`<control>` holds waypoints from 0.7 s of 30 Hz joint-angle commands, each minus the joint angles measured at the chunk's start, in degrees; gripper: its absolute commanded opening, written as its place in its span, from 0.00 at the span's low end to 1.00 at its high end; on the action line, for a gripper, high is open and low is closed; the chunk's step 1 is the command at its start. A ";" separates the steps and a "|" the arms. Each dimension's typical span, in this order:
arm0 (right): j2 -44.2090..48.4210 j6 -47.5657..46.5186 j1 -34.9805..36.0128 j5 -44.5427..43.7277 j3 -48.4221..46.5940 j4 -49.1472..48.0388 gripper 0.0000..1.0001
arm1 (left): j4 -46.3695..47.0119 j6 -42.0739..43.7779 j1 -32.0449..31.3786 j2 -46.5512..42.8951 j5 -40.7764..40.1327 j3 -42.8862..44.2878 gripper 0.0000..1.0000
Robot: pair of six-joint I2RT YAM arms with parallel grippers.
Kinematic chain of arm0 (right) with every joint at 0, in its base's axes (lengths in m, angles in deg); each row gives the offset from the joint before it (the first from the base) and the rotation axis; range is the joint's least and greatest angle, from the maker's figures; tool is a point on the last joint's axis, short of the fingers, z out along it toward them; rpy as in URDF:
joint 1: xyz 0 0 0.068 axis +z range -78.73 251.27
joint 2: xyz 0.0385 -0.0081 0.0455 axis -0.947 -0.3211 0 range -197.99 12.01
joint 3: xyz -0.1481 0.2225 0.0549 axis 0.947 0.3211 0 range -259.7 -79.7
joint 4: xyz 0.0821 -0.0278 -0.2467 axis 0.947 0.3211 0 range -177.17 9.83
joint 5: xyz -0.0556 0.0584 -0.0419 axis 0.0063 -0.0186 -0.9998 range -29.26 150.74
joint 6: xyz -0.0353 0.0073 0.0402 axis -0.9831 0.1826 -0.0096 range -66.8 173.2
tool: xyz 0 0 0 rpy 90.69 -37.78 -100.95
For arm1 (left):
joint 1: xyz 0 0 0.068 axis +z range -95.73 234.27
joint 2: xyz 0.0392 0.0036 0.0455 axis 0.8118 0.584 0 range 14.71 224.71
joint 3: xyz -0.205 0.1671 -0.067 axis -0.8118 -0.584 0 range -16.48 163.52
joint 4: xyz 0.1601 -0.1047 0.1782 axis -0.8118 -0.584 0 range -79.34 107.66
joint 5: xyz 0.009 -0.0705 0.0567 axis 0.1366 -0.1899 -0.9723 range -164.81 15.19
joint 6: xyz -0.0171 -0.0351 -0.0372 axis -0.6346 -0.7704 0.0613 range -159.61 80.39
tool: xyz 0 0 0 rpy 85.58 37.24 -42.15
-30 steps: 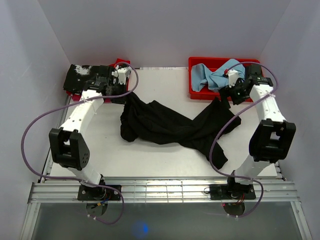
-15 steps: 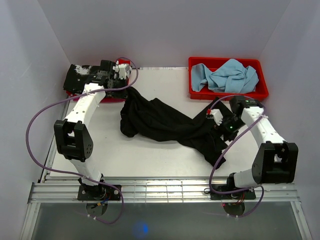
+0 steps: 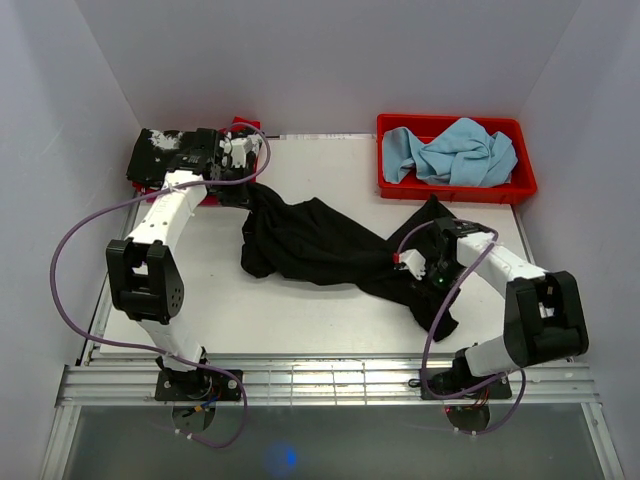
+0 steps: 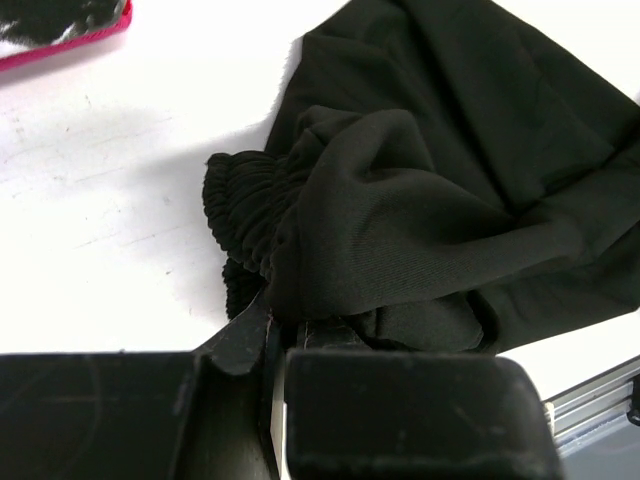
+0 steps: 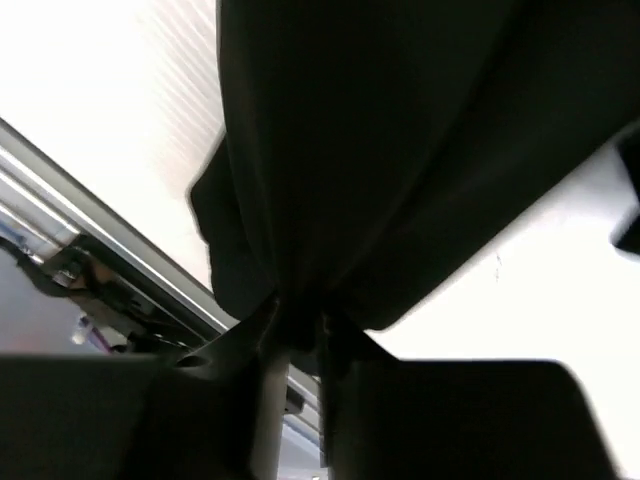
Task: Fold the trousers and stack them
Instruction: Flatten the trousers out
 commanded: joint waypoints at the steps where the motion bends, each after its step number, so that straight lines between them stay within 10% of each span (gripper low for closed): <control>1: 7.00 -2.97 -0.29 -8.33 1.53 -1.82 0.14 | -0.22 1.46 1.00 -3.90 2.21 0.48 0.00; 12: 30.74 -39.25 -28.54 -14.67 2.76 6.36 0.08 | -5.15 12.97 4.95 -8.54 -2.18 3.91 0.00; 21: 20.48 -61.95 -54.06 -10.12 -3.55 5.48 0.08 | -4.88 18.77 5.66 -14.62 -9.12 5.93 0.00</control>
